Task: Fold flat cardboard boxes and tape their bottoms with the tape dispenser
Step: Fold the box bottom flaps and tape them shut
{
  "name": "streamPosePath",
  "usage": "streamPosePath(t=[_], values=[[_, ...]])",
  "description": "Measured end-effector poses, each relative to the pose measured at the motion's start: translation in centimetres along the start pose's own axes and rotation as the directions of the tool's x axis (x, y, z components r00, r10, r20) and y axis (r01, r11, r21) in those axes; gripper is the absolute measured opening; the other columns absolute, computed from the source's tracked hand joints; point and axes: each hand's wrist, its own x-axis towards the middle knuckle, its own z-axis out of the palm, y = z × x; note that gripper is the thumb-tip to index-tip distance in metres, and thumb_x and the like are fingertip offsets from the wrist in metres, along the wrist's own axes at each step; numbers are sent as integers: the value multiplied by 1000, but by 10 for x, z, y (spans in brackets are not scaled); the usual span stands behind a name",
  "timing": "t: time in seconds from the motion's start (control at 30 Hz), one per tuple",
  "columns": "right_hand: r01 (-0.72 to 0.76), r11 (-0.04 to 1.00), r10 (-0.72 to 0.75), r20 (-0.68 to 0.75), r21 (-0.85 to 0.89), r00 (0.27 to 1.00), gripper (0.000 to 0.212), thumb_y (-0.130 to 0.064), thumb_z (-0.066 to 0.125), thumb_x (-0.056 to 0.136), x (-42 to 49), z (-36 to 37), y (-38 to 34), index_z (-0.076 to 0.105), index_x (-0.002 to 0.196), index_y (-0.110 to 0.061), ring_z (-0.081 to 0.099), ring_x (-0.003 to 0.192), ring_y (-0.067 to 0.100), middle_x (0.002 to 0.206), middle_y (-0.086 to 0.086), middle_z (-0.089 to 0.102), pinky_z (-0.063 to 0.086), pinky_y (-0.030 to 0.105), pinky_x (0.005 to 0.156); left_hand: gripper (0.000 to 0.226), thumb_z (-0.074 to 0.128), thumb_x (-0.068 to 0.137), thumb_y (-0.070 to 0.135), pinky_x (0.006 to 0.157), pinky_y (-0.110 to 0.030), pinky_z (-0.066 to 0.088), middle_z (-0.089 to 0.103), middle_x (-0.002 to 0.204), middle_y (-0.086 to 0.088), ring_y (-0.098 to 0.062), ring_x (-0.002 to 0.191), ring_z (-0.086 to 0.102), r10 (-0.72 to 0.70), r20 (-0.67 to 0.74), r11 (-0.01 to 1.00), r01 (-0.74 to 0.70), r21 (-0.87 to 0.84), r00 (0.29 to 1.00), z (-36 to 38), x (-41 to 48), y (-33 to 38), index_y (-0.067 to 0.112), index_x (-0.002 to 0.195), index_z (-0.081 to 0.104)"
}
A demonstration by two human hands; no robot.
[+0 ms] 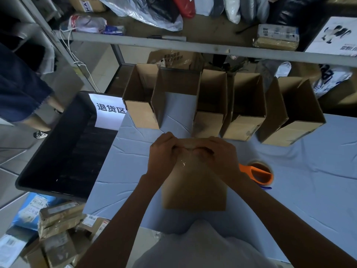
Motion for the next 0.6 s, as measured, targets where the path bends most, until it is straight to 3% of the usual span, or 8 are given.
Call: streamPosePath(t=[0.1, 0.23, 0.3, 0.4, 0.5, 0.57, 0.6], values=[[5, 1000, -6, -29, -18, 1000, 19, -28, 63, 83, -3, 0, 3, 72, 97, -18, 64, 82, 20, 94, 2, 69, 53, 33, 70, 17, 72, 69, -7, 53, -21, 37, 55, 65, -5, -16, 60, 50, 0, -69, 1000, -1, -13, 998, 2, -4, 8, 6, 64, 63], [21, 1000, -22, -157, -8, 987, 27, -34, 55, 84, -6, 2, 2, 74, 85, -14, 64, 71, 18, 80, 3, 70, 52, 31, 64, 8, 66, 73, 1, 53, -31, 48, 55, 69, -7, -19, 64, 53, 3, -47, 998, -6, -68, 999, 9, -3, 12, 6, 67, 65], [30, 999, -25, -195, 19, 980, 27, -31, 53, 84, 0, -2, -1, 71, 77, -12, 59, 63, 15, 70, 3, 66, 49, 30, 60, 4, 65, 77, 11, 64, -35, 53, 59, 80, -6, -18, 73, 56, -50, 5, 989, 50, -142, 999, 8, 1, 9, 9, 77, 68], [-65, 981, 92, -145, 182, 985, 15, -19, 56, 85, 9, -19, 0, 67, 77, -13, 60, 69, 14, 73, -1, 64, 49, 29, 65, 29, 59, 83, 34, 89, -18, 46, 56, 110, 7, -10, 102, 54, -224, 38, 926, 224, -302, 974, -7, 6, 8, 27, 111, 62], [-209, 910, 252, -79, 358, 964, 16, -2, 61, 84, 21, -30, 4, 67, 81, -16, 60, 79, 4, 79, -6, 64, 45, 12, 73, 32, 51, 90, 45, 94, -12, 36, 53, 120, 11, -1, 113, 49, -334, 198, 797, 388, -463, 922, -29, 9, 1, 38, 121, 53], [-273, 862, 325, -55, 427, 944, 20, 1, 59, 86, 26, -31, 4, 68, 85, -17, 59, 82, -1, 82, -5, 66, 44, 12, 75, 30, 52, 90, 40, 92, -13, 39, 60, 117, 11, 2, 109, 53, -253, 387, 738, 436, -515, 886, -38, 11, -3, 31, 119, 58], [-296, 845, 350, -44, 445, 936, 20, -1, 57, 87, 28, -30, 5, 69, 86, -17, 59, 83, 0, 83, -5, 66, 45, 17, 77, 24, 55, 91, 32, 91, -13, 41, 63, 113, 12, 1, 106, 55, -218, 421, 766, 421, -486, 881, -40, 12, -2, 27, 114, 60]])
